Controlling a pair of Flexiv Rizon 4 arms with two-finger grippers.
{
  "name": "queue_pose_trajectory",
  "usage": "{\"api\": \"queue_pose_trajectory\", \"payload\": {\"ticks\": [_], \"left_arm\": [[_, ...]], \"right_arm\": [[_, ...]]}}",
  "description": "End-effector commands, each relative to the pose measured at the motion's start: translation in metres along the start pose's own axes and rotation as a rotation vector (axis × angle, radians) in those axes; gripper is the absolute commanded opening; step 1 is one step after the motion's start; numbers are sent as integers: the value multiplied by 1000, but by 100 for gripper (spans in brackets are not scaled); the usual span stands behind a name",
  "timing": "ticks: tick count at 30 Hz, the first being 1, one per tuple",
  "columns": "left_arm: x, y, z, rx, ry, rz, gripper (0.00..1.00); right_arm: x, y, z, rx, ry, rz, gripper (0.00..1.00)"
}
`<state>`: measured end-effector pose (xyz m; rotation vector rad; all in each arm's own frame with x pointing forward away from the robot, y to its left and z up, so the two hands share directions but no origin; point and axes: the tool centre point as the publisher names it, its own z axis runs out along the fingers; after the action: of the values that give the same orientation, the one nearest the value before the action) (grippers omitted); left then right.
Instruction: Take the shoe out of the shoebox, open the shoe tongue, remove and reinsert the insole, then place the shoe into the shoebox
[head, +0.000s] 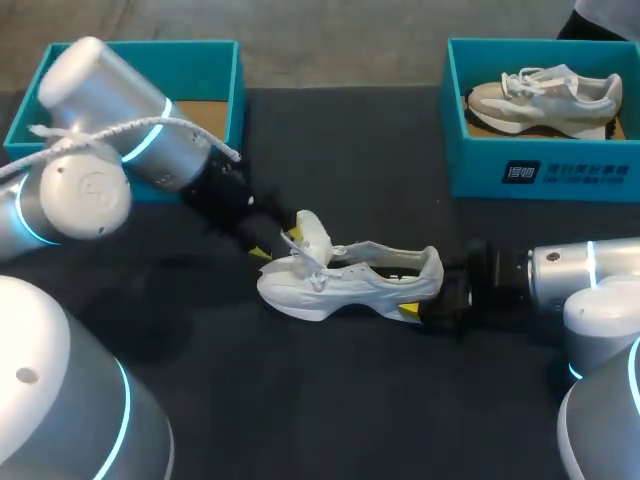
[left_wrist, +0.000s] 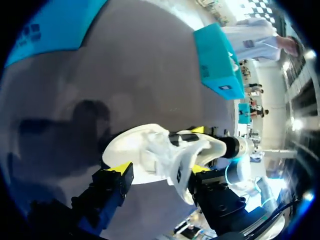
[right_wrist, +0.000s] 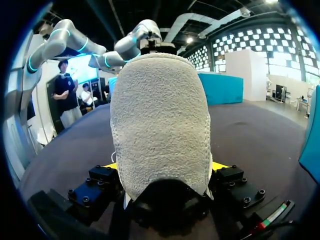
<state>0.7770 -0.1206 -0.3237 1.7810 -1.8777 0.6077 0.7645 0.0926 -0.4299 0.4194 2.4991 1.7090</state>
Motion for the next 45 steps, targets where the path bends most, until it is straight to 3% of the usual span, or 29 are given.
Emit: {"api": "queue_pose_trajectory", "payload": {"ticks": [1,8,15,18,19,20,31,38,43,45], "left_arm": [[20,7,-25,26,-60,54,63],[46,1,-42,-19,-132,194,64],[72,-6,-63,-139,-227,410,54],[82,-5,-69,-178,-269,519,41],[84,-4,-71,-181,-285,555,26],[87,-4,-73,-192,-307,591,0],[97,0,-84,-403,-407,1035,0],[97,0,-80,-455,-412,1213,0],[98,2,-69,-594,-526,1373,0],[98,2,-69,-594,-526,1373,0]], "right_arm": [[0,-2,1,3,-1,1,0],[0,-2,1,3,-1,1,0],[0,-2,1,3,-1,1,0],[0,-2,1,3,-1,1,0],[0,-2,1,3,-1,1,0],[0,-2,1,3,-1,1,0],[0,-2,1,3,-1,1,0],[0,-2,1,3,-1,1,0],[0,-2,1,3,-1,1,0],[0,-2,1,3,-1,1,0]]}}
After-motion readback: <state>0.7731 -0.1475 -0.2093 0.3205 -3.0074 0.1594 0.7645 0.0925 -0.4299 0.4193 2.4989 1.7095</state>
